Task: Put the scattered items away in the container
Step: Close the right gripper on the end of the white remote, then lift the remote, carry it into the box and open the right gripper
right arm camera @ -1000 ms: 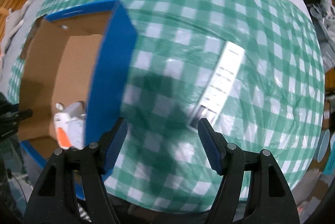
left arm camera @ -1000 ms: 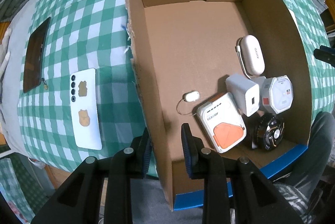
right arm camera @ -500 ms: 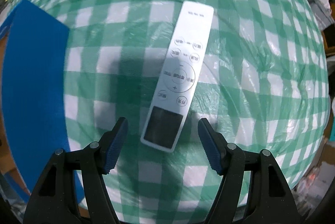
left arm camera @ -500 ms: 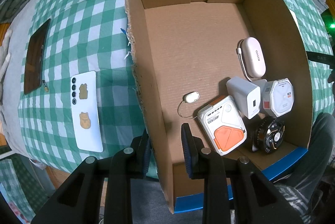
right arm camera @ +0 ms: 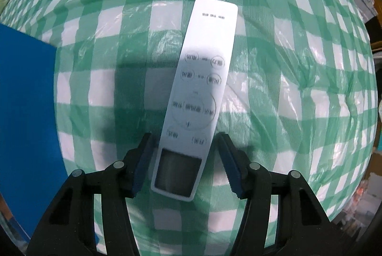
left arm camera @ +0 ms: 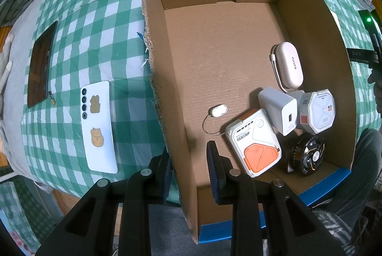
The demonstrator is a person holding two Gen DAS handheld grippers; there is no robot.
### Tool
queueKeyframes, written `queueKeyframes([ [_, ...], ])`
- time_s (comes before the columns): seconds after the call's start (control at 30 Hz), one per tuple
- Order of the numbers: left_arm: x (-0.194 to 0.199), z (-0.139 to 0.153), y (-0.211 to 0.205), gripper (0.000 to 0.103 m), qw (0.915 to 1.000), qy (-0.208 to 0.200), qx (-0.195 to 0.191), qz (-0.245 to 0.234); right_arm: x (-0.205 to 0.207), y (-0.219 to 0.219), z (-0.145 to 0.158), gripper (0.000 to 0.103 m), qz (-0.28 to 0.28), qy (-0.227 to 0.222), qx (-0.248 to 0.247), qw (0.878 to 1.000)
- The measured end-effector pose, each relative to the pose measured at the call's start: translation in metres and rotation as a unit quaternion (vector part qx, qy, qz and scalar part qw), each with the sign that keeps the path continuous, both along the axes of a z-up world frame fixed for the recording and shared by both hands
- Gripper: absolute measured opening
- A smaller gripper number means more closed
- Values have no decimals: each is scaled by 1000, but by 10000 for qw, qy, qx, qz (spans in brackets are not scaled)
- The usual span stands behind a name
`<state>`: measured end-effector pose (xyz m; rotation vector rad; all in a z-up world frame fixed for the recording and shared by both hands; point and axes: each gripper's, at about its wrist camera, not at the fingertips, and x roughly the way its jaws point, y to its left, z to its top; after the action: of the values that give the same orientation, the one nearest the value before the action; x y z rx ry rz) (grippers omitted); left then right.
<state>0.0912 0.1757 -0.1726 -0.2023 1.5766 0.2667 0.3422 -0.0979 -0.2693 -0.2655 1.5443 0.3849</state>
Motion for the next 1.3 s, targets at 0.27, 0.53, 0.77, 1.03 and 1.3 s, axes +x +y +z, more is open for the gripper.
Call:
queueKeyframes([
  [0.27,0,0,0,26,10000,0,7,-4,0,27,-4,44,210,-104,-213,9995],
  [0.53,0,0,0,26,10000,2,9,-3,-33,33,9,41,761,-88,-100,9970],
  [0.77,-3,2,-1,26,10000,-8,-9,17,-69,26,27,40,1074,-188,109,9940],
  [1.03,-3,2,-1,26,10000,-12,-5,12,-85,18,44,40,1159,-153,307,9927],
  [1.3,-5,3,-1,26,10000,-12,-15,15,-112,2,32,40,1239,84,252,9919],
])
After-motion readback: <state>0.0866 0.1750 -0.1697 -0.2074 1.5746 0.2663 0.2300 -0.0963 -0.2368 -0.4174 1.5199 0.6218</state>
